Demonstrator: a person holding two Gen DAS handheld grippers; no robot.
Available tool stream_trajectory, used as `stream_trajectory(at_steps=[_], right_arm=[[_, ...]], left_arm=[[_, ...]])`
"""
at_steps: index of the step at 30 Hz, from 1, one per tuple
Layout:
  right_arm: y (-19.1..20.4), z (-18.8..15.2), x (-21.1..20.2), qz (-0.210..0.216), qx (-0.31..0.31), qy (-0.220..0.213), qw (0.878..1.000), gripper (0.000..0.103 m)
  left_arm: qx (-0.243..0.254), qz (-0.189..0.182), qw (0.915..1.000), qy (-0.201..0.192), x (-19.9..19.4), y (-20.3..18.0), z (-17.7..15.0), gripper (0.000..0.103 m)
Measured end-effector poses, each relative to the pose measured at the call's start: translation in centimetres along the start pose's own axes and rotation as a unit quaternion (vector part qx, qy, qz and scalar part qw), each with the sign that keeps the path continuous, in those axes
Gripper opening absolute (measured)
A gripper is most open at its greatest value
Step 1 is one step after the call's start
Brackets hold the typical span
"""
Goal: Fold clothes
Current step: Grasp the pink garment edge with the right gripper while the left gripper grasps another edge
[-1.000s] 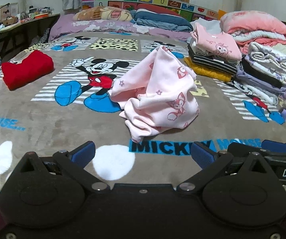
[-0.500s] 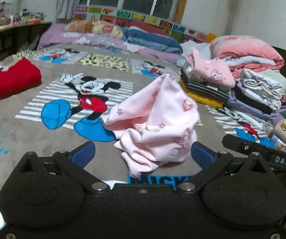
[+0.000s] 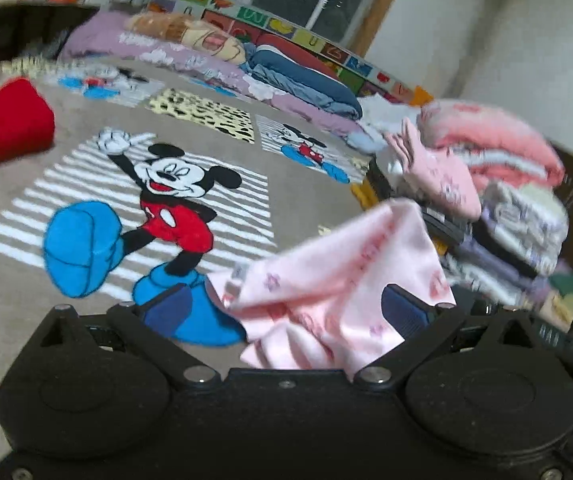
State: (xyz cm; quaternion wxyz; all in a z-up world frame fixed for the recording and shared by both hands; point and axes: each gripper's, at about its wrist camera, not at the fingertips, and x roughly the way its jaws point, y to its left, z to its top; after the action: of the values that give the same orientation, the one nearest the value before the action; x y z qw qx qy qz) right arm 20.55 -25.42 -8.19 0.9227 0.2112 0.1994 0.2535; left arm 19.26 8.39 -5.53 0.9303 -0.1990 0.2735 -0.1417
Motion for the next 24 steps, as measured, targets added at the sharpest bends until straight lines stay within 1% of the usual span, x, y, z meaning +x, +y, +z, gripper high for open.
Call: stream_trajectory(at_steps=[2, 4, 6, 7, 8, 10, 11, 12, 13, 14, 15, 17, 18, 20, 21, 24], right_arm=[[-0.5, 0.3, 1.0, 0.012, -0.002, 0.002, 1.0, 0.07], [-1.0, 0.6, 2.1, 0.025, -0.005, 0.004, 1.0, 0.07], [-1.6, 0.9, 2.8, 0.038, -0.001, 0.003, 0.999, 0.07], [-1.9, 1.0, 3.0, 0.045, 0.001, 0.003, 0.999, 0.07], [-2.1, 1.2, 3.3, 0.054, 0.002, 0.003, 0.999, 0.07], [-2.4, 1.3, 3.7, 0.071, 0.0, 0.003, 0.997, 0.07], [-2.3, 1.3, 3.9, 0.078, -0.005, 0.002, 0.997, 0.069], [-2.2, 1.3, 4.0, 0.085, -0.009, 0.001, 0.996, 0.066], [-2.2, 1.3, 4.3, 0.092, -0.013, 0.004, 0.996, 0.062], [-2.1, 1.2, 4.5, 0.1, -0.014, 0.009, 0.995, 0.052], [-2.1, 1.0, 4.8, 0.108, -0.013, 0.016, 0.994, 0.038], [-1.9, 0.7, 4.7, 0.117, -0.018, 0.018, 0.993, 0.028], [-1.7, 0.7, 4.4, 0.121, -0.021, 0.015, 0.992, 0.023], [-1.5, 0.8, 3.8, 0.131, -0.021, 0.005, 0.991, 0.023], [-1.4, 1.0, 3.4, 0.134, -0.02, -0.002, 0.991, 0.022], [-1.0, 1.2, 2.0, 0.139, -0.027, -0.022, 0.99, 0.021]], left_arm=[[-0.026, -0.024, 0.9994, 0.0, 0.9, 1.3, 0.4, 0.099], [-0.049, -0.051, 0.9974, 0.009, 1.8, 2.4, 0.8, 0.092], [-0.073, -0.078, 0.9941, 0.017, 2.7, 3.4, 0.9, 0.09], [-0.081, -0.087, 0.9927, 0.019, 3.1, 3.8, 1.0, 0.083], [-0.089, -0.096, 0.9911, 0.023, 3.5, 4.2, 1.0, 0.079], [-0.098, -0.111, 0.9886, 0.028, 4.0, 4.7, 0.9, 0.073], [-0.095, -0.118, 0.9881, 0.028, 4.2, 4.7, 0.9, 0.071], [-0.092, -0.125, 0.9875, 0.028, 4.4, 4.6, 0.8, 0.066], [-0.089, -0.133, 0.9867, 0.028, 4.6, 4.6, 0.8, 0.054], [-0.084, -0.14, 0.9861, 0.03, 4.6, 4.4, 0.6, 0.048], [-0.076, -0.143, 0.9863, 0.032, 4.6, 4.2, 0.4, 0.043], [-0.057, -0.15, 0.9865, 0.033, 4.3, 3.6, 0.2, 0.035], [-0.048, -0.157, 0.986, 0.028, 4.0, 3.3, 0.1, 0.034], [-0.032, -0.171, 0.9845, 0.019, 3.3, 2.8, 0.0, 0.032], [-0.023, -0.178, 0.9836, 0.015, 3.0, 2.5, 0.0, 0.028], [0.008, -0.195, 0.9807, 0.001, 1.7, 1.5, -0.1, 0.027]])
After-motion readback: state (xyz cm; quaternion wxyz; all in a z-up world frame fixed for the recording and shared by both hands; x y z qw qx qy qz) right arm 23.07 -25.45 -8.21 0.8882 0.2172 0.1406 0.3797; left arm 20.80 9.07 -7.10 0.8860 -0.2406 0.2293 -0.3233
